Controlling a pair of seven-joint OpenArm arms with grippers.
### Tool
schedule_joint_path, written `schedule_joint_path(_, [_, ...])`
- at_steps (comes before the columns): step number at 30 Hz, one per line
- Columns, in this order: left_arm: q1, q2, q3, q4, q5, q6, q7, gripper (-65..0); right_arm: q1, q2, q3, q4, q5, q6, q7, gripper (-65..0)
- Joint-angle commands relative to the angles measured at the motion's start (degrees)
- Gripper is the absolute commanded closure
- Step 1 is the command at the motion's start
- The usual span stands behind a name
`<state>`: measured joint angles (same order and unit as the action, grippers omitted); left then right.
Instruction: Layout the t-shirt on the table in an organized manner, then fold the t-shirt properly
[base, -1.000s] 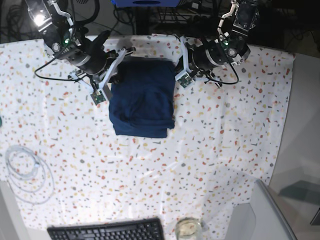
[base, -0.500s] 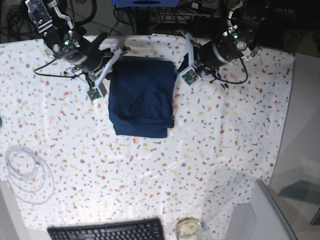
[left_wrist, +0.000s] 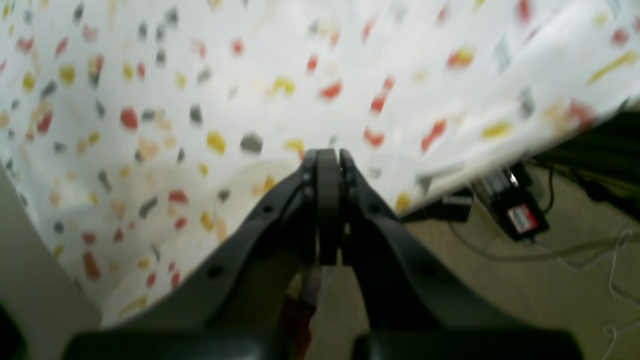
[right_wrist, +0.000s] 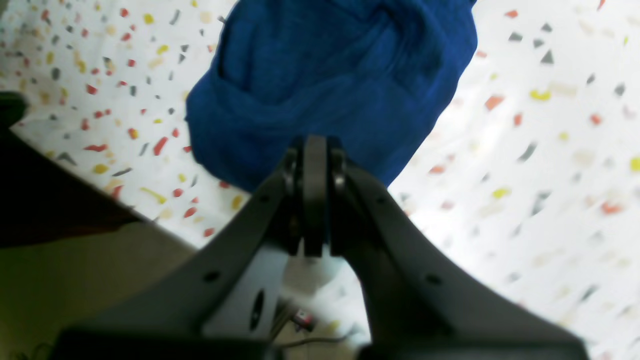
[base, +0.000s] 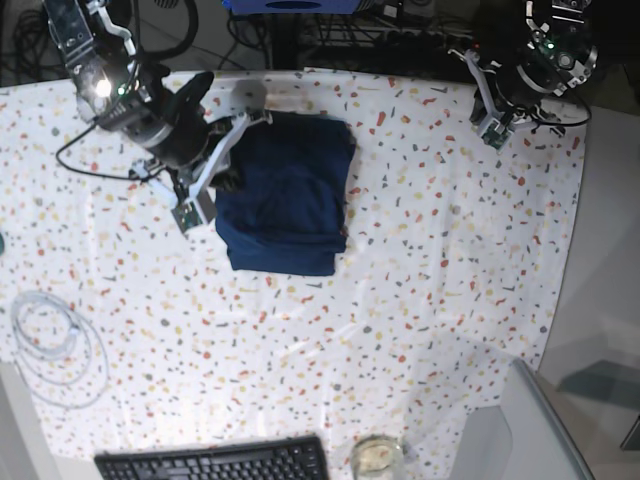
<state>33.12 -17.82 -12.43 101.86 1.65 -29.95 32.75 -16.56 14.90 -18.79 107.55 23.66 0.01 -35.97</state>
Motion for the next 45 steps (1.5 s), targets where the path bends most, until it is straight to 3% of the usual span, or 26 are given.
schedule_joint_path(1, [1.0, -1.1, -0.5, 0.7, -0.3, 0.2, -0.8, 0.0, 2.6, 0.0, 0.5, -0.8, -0.3, -0.1, 1.5, -0.6])
schedule_joint_path(7, [5.1, -4.4, 0.2, 0.7, -0.2, -0.2, -0.8, 0.0, 11.9, -0.3, -2.9, -11.6, 0.0, 0.0, 1.5, -0.6])
schedule_joint_path(10, [6.4, -4.4, -0.5, 0.7, 0.2, -4.1, -0.9, 0.0, 10.3, 0.0, -3.8, -10.6, -0.3, -0.1, 1.8, -0.6])
schedule_joint_path(13, [8.2, -4.0, -2.9, -0.1, -0.4, -7.4, -1.1, 0.0, 4.1, 0.1, 0.4, -4.2, -0.4, -0.2, 1.9, -0.6])
schedule_joint_path(16, [10.5, -3.7, -5.3, -3.0, 0.0, -9.3, -5.1, 0.0, -3.4, 2.3, 5.8, 1.5, -0.4, -0.2, 1.5, -0.6])
schedule_joint_path(23, [18.0, -3.1, -4.4, -10.9, 0.2, -9.0, -19.6, 0.0, -28.8, 12.0, 16.5, 8.8, -0.3, -0.1, 1.9, -0.6])
schedule_joint_path(28, [16.6, -1.5, 0.2, -24.8, 0.2, -8.4, -29.9, 0.0, -39.3, 12.8, 15.0, 4.2, -0.4, 0.8, 2.1, -0.6])
schedule_joint_path(34, [5.2, 0.7, 11.7, -50.0, 0.2, 1.1, -40.3, 0.0, -24.2, 12.7, 1.2, -24.1, 0.1, 13.8, 8.2, -0.6])
schedule_joint_path(37, [-4.9, 2.2, 19.6, -71.1, 0.2, 10.8, -48.0, 0.0, -13.8, 12.4, -12.5, -42.4, 0.0, 15.1, 14.9, -0.6])
schedule_joint_path(39, [-12.1, 4.5, 24.4, -87.7, 0.2, 17.3, -54.5, 0.0, -7.5, 9.0, -19.9, -58.2, -0.1, 15.1, 21.1, -0.6])
schedule_joint_path(41, [-18.2, 6.7, 28.6, -101.3, 0.2, 20.9, -60.5, 0.0, -1.9, 4.0, -24.3, -76.3, -0.1, 15.1, 28.9, -0.6])
schedule_joint_path(43, [-21.4, 7.9, 32.1, -101.9, 0.2, 21.8, -64.6, 0.0, 2.4, -1.9, -26.3, -93.7, -0.2, 15.1, 40.5, -0.8])
schedule_joint_path(45, [-21.8, 8.1, 34.1, -101.9, -0.3, 21.8, -65.2, 0.0, 4.7, -6.0, -26.8, -105.2, -0.1, 15.1, 53.2, -0.9])
